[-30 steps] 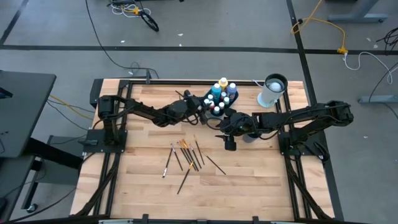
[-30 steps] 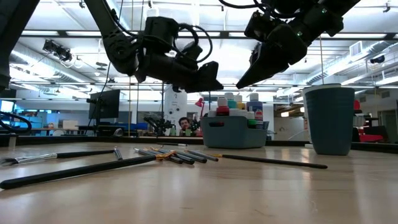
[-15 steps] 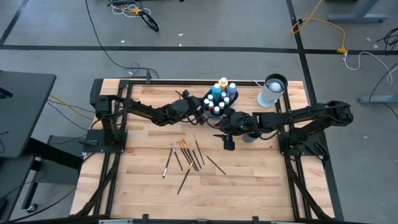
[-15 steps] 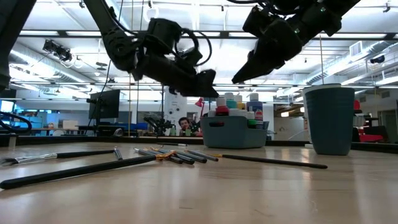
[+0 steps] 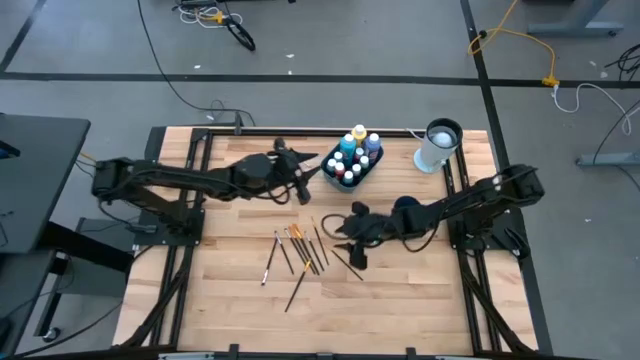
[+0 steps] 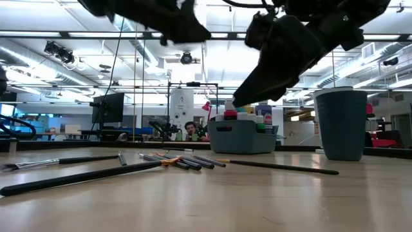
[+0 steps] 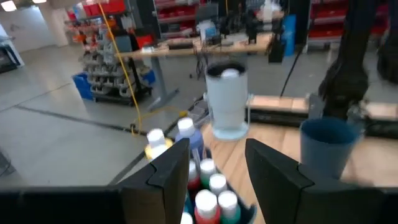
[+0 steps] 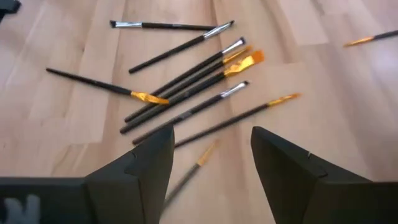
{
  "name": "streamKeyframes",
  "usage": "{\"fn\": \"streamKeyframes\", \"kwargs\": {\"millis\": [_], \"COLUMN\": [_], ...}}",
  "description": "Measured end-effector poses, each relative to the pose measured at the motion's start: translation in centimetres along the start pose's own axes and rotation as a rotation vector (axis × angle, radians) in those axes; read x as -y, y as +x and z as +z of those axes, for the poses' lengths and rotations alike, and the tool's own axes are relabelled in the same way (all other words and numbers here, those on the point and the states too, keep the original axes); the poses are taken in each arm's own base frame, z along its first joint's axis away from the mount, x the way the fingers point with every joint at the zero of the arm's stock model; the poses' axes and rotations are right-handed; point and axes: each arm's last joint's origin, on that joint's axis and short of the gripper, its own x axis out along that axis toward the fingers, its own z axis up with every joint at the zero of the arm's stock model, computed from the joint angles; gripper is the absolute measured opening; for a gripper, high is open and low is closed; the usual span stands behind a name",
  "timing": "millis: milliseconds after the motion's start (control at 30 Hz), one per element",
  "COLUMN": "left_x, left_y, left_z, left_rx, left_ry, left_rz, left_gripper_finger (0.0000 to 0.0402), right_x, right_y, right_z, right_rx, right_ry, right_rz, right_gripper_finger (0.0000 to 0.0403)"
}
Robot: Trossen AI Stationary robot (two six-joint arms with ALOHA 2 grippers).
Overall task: Pick & Place Paint Supplies
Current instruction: Put the golden paint brush into the blue cup
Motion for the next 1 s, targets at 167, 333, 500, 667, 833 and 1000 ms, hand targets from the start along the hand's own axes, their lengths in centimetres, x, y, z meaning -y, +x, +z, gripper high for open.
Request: {"fn": "streamKeyframes", "kwargs": {"millis": [167,333,500,667,833,1000], "left_x": [-0.7,-0.5,0.2,0.9,1.2,1.2], "left_y": [-2.8,-3.8,-4.4,-4.7,-4.8,-4.9], "left_z": [2.3,2.7,2.4,2.1,2.1,1.8], "left_rx": [0.042,0.024,-0.017,-0.042,-0.044,-0.074], "left_ry": [-0.022,-0.058,-0.065,-0.065,-0.060,-0.061], "left_rz": [-0.019,-0.058,-0.152,-0.192,-0.198,-0.198], "left_gripper_finger": [0.0165,0.0164,0.0158,0.0148,0.0139,0.0131], "right_x": [-1.4,-2.0,-1.8,-1.8,-1.8,-1.7], "right_y": [2.7,5.7,7.2,7.9,8.0,8.1], "right_z": [0.1,-0.2,-1.4,-2.1,-2.3,-2.4], "right_rx": [-0.088,-0.190,-0.245,-0.257,-0.269,-0.275], "right_ry": [0.044,0.039,0.090,0.090,0.078,0.068], "right_rz": [-0.033,-0.153,-0.196,-0.217,-0.216,-0.213], "right_gripper_finger": [0.0215,0.0215,0.0215,0.0211,0.0160,0.0060]}}
